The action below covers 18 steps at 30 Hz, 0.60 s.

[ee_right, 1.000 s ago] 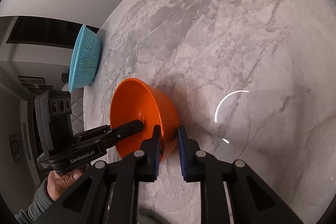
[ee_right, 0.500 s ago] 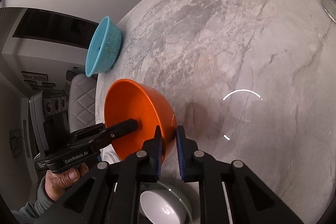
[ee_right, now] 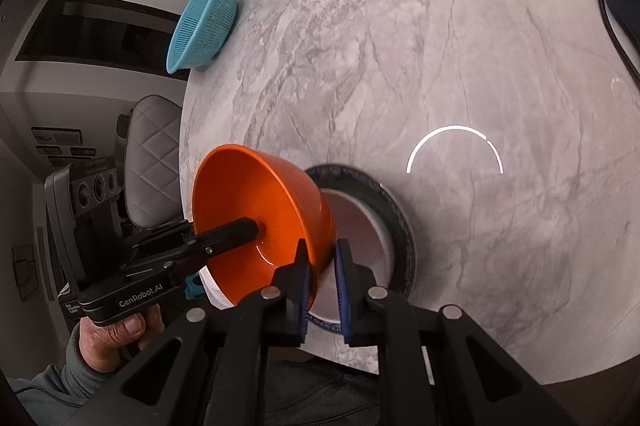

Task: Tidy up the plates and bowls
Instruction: 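Lift the orange bowl with both tools and lower it into the small white bowl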

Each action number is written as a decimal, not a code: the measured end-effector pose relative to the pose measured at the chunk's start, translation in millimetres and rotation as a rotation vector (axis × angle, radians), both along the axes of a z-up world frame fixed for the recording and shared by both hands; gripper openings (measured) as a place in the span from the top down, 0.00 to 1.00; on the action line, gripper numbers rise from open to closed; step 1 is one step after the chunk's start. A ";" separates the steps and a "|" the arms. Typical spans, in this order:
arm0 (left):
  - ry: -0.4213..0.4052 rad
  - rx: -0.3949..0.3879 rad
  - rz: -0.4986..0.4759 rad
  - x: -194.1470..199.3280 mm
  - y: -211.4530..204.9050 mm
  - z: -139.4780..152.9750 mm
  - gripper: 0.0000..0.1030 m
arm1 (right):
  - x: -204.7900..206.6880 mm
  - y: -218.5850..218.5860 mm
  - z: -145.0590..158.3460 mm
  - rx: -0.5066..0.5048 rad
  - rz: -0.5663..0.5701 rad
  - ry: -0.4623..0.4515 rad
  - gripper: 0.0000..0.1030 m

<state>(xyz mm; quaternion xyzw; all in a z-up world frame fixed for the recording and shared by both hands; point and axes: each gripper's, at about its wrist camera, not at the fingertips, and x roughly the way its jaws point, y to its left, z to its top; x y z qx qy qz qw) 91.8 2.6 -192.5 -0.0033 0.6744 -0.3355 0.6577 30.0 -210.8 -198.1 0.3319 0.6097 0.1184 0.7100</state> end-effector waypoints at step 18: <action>-0.145 0.142 -0.042 -16.9 -9.0 -12.2 0.86 | -17.0 11.4 -28.7 -0.095 0.013 0.062 0.89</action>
